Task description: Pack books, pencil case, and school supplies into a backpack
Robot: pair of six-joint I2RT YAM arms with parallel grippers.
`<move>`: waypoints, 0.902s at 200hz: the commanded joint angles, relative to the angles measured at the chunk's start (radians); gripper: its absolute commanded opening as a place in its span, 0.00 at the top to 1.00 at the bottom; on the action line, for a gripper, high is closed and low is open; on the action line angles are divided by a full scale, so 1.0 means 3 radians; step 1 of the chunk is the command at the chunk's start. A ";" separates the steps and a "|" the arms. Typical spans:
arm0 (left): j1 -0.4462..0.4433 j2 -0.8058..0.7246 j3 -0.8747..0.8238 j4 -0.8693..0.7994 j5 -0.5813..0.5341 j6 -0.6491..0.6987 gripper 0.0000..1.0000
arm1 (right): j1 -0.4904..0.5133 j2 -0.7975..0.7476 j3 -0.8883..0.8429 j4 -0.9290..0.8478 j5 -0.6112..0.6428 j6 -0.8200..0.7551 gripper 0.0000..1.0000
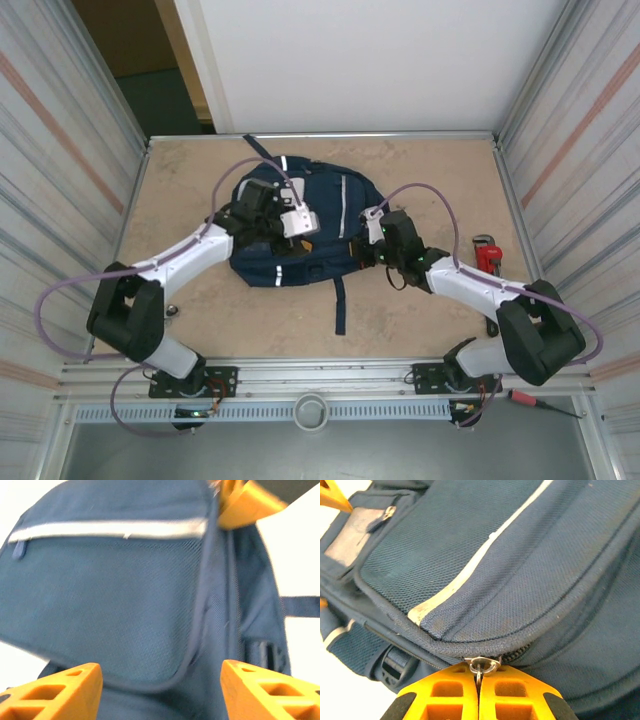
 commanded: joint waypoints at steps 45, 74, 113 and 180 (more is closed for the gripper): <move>-0.0383 0.0377 0.0278 0.0078 -0.0480 0.0195 0.51 | 0.0249 -0.0248 0.0161 0.0015 -0.0148 0.0078 1.00; -0.0206 0.0293 0.0210 0.0195 -0.0089 0.0156 0.93 | 0.0215 -0.0341 0.0099 -0.0114 -0.0018 0.0078 1.00; 0.0240 -0.0169 -0.0392 0.0719 0.1008 0.0212 0.99 | -0.0140 -0.0393 0.0188 -0.0708 0.0268 0.0148 1.00; 0.0763 -0.0250 -0.0659 0.0899 0.1056 0.0232 0.99 | -0.0383 -0.0339 0.0407 -0.0960 -0.0573 -0.0379 1.00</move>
